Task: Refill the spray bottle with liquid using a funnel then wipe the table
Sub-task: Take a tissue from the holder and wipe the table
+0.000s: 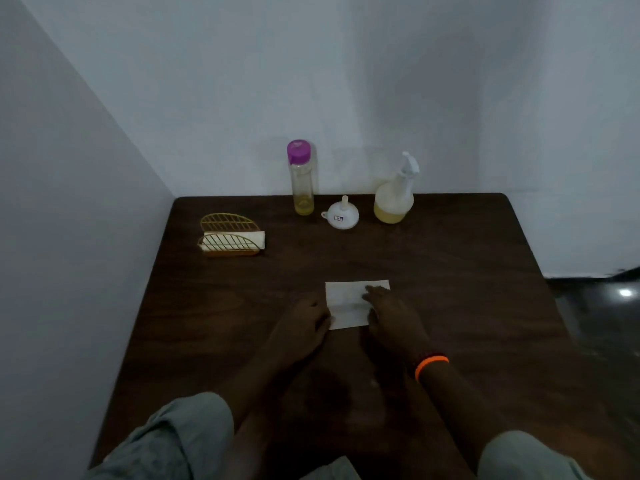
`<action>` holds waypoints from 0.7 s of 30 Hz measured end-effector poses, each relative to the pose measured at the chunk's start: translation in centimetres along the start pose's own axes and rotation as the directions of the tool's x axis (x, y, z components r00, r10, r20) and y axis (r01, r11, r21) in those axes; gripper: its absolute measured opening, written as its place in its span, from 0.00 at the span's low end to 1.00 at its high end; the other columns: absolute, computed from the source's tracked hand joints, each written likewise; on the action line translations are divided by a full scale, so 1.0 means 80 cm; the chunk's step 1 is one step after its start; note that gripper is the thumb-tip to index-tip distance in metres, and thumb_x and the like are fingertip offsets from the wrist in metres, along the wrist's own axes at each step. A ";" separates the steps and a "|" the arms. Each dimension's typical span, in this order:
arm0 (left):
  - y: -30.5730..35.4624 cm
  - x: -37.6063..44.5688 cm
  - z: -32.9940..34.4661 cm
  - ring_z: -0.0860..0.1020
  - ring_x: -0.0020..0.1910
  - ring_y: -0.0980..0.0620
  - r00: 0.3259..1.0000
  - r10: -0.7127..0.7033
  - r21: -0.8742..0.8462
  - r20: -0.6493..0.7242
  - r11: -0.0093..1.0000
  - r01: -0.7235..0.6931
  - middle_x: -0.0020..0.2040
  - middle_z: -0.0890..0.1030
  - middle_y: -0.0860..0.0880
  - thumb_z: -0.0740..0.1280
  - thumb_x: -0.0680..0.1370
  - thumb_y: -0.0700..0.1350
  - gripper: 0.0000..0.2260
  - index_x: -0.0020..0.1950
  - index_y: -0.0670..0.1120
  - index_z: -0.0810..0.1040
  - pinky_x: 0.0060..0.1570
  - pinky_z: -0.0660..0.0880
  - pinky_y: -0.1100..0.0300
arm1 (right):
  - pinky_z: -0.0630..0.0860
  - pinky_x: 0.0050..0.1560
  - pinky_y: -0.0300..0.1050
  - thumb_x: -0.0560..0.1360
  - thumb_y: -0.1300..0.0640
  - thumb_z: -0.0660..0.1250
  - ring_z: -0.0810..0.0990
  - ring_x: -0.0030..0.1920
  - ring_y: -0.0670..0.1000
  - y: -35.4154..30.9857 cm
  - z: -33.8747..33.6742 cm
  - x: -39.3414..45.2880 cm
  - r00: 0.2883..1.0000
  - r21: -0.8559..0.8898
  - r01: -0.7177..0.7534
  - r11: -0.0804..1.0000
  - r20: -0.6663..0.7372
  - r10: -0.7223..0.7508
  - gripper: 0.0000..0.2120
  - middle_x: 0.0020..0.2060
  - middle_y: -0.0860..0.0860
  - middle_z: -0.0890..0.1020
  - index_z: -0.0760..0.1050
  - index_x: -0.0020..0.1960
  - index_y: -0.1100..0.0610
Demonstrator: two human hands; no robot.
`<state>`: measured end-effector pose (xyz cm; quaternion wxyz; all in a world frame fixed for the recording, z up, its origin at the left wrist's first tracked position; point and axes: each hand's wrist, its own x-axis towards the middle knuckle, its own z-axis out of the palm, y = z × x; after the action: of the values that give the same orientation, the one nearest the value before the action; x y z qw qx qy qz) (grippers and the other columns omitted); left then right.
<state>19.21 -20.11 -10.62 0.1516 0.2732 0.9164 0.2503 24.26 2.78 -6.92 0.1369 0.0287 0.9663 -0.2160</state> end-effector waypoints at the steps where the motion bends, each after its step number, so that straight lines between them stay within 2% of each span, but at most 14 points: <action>1: -0.003 -0.007 0.000 0.73 0.49 0.63 0.998 -0.031 -0.002 -0.058 1.000 0.031 0.52 0.76 0.59 0.55 0.81 0.61 0.14 0.54 0.57 0.78 0.50 0.74 0.64 | 0.58 0.77 0.50 0.81 0.53 0.59 0.58 0.78 0.52 -0.008 0.010 0.002 1.000 -0.027 0.020 0.999 -0.007 -0.020 0.25 0.79 0.52 0.60 0.62 0.77 0.56; 4: -0.014 -0.032 -0.002 0.74 0.50 0.58 0.971 -0.114 0.029 -0.211 0.992 0.122 0.53 0.76 0.54 0.56 0.82 0.57 0.14 0.54 0.54 0.78 0.51 0.75 0.63 | 0.46 0.79 0.54 0.83 0.44 0.50 0.43 0.80 0.55 -0.026 0.050 0.004 0.999 -0.069 -0.027 0.997 0.031 0.029 0.32 0.80 0.55 0.43 0.44 0.80 0.59; 7: -0.033 -0.065 -0.008 0.75 0.58 0.53 0.944 -0.166 0.107 -0.286 0.973 0.203 0.60 0.77 0.50 0.57 0.83 0.53 0.13 0.61 0.52 0.78 0.57 0.74 0.59 | 0.39 0.79 0.55 0.80 0.34 0.43 0.36 0.79 0.55 -0.045 0.087 0.001 0.998 -0.101 -0.062 0.993 -0.003 0.062 0.40 0.79 0.56 0.36 0.34 0.79 0.58; 9: -0.050 -0.087 -0.014 0.73 0.66 0.49 0.935 -0.214 0.113 -0.285 0.961 0.254 0.67 0.75 0.47 0.58 0.84 0.50 0.15 0.67 0.50 0.76 0.67 0.72 0.52 | 0.39 0.79 0.57 0.78 0.31 0.41 0.35 0.79 0.56 -0.065 0.104 0.003 0.999 -0.110 -0.048 0.993 -0.028 0.045 0.42 0.79 0.56 0.36 0.34 0.79 0.57; 11: -0.067 -0.105 -0.021 0.72 0.69 0.47 0.928 -0.241 0.139 -0.285 0.947 0.289 0.70 0.74 0.45 0.57 0.84 0.48 0.17 0.70 0.48 0.75 0.70 0.70 0.49 | 0.40 0.79 0.58 0.78 0.31 0.43 0.38 0.80 0.57 -0.092 0.116 0.009 0.999 -0.120 -0.017 0.993 -0.034 0.013 0.43 0.80 0.57 0.39 0.36 0.80 0.58; 14: -0.085 -0.127 -0.032 0.71 0.70 0.43 0.913 -0.300 0.172 -0.277 0.919 0.354 0.72 0.73 0.42 0.57 0.81 0.49 0.20 0.72 0.47 0.74 0.70 0.70 0.47 | 0.42 0.78 0.62 0.78 0.31 0.43 0.38 0.80 0.59 -0.139 0.133 0.018 0.998 -0.149 0.065 0.987 0.007 -0.065 0.42 0.80 0.58 0.40 0.38 0.80 0.57; 17: -0.099 -0.144 -0.041 0.72 0.69 0.40 0.916 -0.324 0.194 -0.237 0.908 0.371 0.71 0.73 0.40 0.55 0.79 0.53 0.24 0.72 0.46 0.73 0.67 0.72 0.44 | 0.40 0.78 0.64 0.78 0.30 0.43 0.36 0.79 0.59 -0.179 0.153 0.021 0.966 -0.183 0.253 0.950 0.100 -0.238 0.40 0.79 0.58 0.38 0.38 0.80 0.52; 19: -0.101 -0.150 -0.042 0.73 0.69 0.38 0.915 -0.333 0.190 -0.230 0.906 0.378 0.70 0.74 0.38 0.52 0.77 0.55 0.28 0.71 0.44 0.75 0.66 0.72 0.42 | 0.42 0.78 0.64 0.78 0.29 0.43 0.36 0.79 0.58 -0.187 0.159 0.020 0.933 -0.211 0.352 0.912 0.155 -0.324 0.39 0.80 0.56 0.38 0.39 0.81 0.51; 21: -0.098 -0.151 -0.040 0.73 0.70 0.38 0.912 -0.342 0.185 -0.228 0.904 0.385 0.71 0.74 0.38 0.51 0.78 0.54 0.28 0.71 0.43 0.75 0.67 0.72 0.42 | 0.44 0.78 0.63 0.78 0.29 0.42 0.37 0.80 0.55 -0.179 0.155 0.020 0.919 -0.230 0.388 0.892 0.163 -0.358 0.39 0.80 0.54 0.40 0.40 0.81 0.50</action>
<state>24.28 -33.91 -10.53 0.0754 0.0869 0.9839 0.1366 24.18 -15.46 -12.29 0.1512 -0.1880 0.9640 -0.1120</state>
